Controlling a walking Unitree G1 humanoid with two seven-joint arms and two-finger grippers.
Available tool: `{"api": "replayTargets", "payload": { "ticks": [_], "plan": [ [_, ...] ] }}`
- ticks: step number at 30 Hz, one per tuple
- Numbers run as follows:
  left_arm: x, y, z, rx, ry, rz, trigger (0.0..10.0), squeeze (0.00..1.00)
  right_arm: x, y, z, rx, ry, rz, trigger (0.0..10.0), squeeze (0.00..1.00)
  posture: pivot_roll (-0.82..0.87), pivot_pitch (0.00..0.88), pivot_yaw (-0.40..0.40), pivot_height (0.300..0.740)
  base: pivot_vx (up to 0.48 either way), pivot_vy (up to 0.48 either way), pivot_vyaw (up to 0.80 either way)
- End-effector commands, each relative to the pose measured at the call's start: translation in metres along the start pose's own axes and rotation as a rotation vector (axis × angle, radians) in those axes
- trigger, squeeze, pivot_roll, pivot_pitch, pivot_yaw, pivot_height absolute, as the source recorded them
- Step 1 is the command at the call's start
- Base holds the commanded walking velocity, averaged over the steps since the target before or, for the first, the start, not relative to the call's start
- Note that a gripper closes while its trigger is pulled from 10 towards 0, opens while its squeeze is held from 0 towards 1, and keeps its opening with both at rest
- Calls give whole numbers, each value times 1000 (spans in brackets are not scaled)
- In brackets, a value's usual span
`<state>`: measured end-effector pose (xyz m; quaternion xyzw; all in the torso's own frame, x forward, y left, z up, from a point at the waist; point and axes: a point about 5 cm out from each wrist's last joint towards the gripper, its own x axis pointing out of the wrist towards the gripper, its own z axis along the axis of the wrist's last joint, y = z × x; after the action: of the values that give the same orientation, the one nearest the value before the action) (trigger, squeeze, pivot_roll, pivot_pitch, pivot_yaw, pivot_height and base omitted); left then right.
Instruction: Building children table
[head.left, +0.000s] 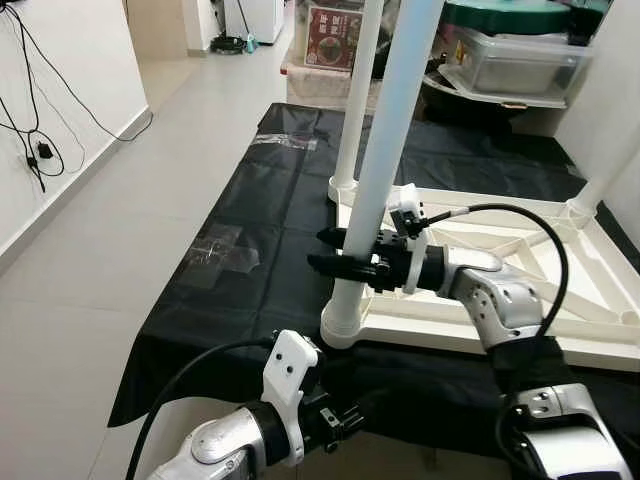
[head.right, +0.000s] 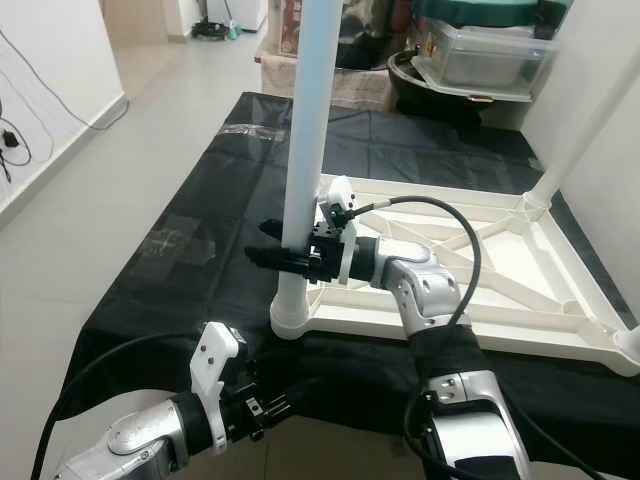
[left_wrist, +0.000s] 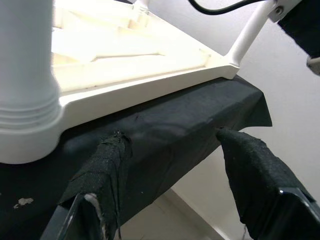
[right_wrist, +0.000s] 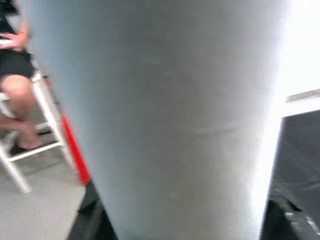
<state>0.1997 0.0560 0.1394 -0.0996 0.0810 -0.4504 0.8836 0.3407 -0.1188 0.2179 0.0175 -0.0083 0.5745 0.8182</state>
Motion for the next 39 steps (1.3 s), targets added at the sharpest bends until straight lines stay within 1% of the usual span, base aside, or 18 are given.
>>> {"api": "replayTargets", "payload": {
  "ticks": [1,4,8,10,12,13,14,18,21,22,23,24,28,29,31,33,36,39],
  "plan": [
    [-2,1,-4,0,15,9,10000,0,-2,-3,-2,2,-21,-93,0,0,218,41,-114,740,0,0,0],
    [-1,1,-4,-1,16,7,10000,0,-10,-8,-8,26,-46,-281,0,0,210,41,-110,740,0,0,0],
    [-2,2,-5,-5,18,0,10000,0,-28,-15,-17,4,-50,-792,0,0,197,41,-99,740,0,0,0],
    [-2,2,-5,-5,18,0,10000,0,-28,-15,-17,4,-50,-792,0,0,197,41,-99,740,0,0,0],
    [-2,3,-5,-4,20,-1,10000,0,-54,-9,-25,11,-12,-1281,0,0,184,45,-89,740,0,0,0],
    [-2,3,-5,-4,20,-1,10000,0,-54,-9,-25,11,-12,-1281,0,0,184,45,-89,740,0,0,0],
    [-2,3,-5,-3,21,-1,10000,0,-63,0,-30,42,-17,-1469,0,0,189,45,-91,740,0,0,0],
    [-1,4,-5,-2,23,1,10000,0,-63,14,-36,100,-47,-1631,0,0,194,44,-89,740,0,0,0],
    [-2,4,-5,-1,23,2,10000,0,-57,17,-36,122,-64,-1650,0,0,194,44,-89,740,0,0,0],
    [-2,4,-5,-1,23,4,10000,0,-41,18,-35,142,-100,-1586,4588,0,197,42,-92,740,0,0,0],
    [-2,4,-5,-1,23,4,10000,0,-41,18,-35,142,-100,-1586,4588,0,197,42,-92,740,0,0,0],
    [-2,4,-5,-1,23,5,10000,0,-26,20,-33,145,-143,-1495,10000,1000,197,42,-92,740,0,0,0],
    [-2,4,-5,-2,22,5,10000,0,-12,23,-32,158,-190,-1386,10000,1000,193,44,-92,740,0,0,0],
    [-1,4,-5,-3,21,5,10000,0,-15,21,-31,148,-215,-1346,10000,0,193,47,-96,740,0,0,0],
    [-1,4,-5,-3,21,5,10000,0,-15,21,-31,148,-215,-1346,10000,0,193,47,-96,740,0,0,0],
    [-1,4,-5,-4,21,4,10000,0,-21,13,-33,157,-202,-1078,10000,0,191,44,-93,740,0,0,0],
    [-1,4,-5,-4,21,4,10000,0,-21,13,-33,157,-202,-1078,10000,0,191,44,-93,740,0,0,0],
    [0,5,-5,-4,21,-1,10000,0,-41,7,-33,150,-101,-693,10000,0,191,41,-90,740,0,0,0]
  ]
}}
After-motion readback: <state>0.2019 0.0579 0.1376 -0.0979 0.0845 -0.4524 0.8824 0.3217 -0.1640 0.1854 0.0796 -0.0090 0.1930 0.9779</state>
